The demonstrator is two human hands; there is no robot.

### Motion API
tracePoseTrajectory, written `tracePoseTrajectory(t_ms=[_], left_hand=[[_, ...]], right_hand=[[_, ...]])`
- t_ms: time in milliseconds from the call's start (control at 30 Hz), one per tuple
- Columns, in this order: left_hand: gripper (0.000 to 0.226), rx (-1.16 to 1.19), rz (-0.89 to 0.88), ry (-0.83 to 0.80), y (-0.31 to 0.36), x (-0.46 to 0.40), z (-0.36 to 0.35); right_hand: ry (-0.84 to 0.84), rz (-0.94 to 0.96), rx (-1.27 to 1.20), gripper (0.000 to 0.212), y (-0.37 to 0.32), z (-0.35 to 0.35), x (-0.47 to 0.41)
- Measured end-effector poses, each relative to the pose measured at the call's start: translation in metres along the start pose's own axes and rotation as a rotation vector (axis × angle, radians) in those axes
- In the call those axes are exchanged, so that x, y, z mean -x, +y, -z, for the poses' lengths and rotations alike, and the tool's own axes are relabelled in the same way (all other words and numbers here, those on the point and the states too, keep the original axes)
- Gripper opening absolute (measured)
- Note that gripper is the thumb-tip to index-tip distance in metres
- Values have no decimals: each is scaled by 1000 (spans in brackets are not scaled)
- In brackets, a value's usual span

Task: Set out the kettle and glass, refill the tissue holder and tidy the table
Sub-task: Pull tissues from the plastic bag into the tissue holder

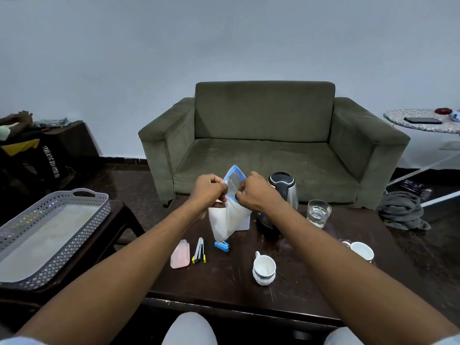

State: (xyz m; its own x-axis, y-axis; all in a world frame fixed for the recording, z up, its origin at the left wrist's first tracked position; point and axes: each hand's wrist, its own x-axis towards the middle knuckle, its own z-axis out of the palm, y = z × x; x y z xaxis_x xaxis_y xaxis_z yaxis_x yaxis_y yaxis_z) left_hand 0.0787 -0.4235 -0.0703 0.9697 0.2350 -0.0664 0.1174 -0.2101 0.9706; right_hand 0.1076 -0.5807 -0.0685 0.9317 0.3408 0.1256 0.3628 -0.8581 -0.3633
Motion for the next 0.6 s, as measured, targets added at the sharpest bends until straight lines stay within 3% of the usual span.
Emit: tracePoseTrajectory(t_ms=[100, 233, 300, 400, 500, 600], left_hand=[[12, -23, -38, -16, 4, 3, -4], [13, -56, -74, -60, 9, 7, -5], [14, -68, -87, -88, 12, 8, -6], [13, -86, -105, -145, 16, 12, -6], [11, -98, -105, -193, 19, 16, -5], [12, -96, -110, -210, 19, 18, -6]], right_hand=[[-92, -68, 64, 36, 0, -4, -6], [-166, -154, 82, 24, 2, -12, -11], [-219, -203, 66, 20, 2, -15, -11], [-284, -255, -20, 33, 7, -18, -12], [-331, -287, -95, 22, 9, -21, -14], [-374, -305, -103, 24, 6, -19, -11]])
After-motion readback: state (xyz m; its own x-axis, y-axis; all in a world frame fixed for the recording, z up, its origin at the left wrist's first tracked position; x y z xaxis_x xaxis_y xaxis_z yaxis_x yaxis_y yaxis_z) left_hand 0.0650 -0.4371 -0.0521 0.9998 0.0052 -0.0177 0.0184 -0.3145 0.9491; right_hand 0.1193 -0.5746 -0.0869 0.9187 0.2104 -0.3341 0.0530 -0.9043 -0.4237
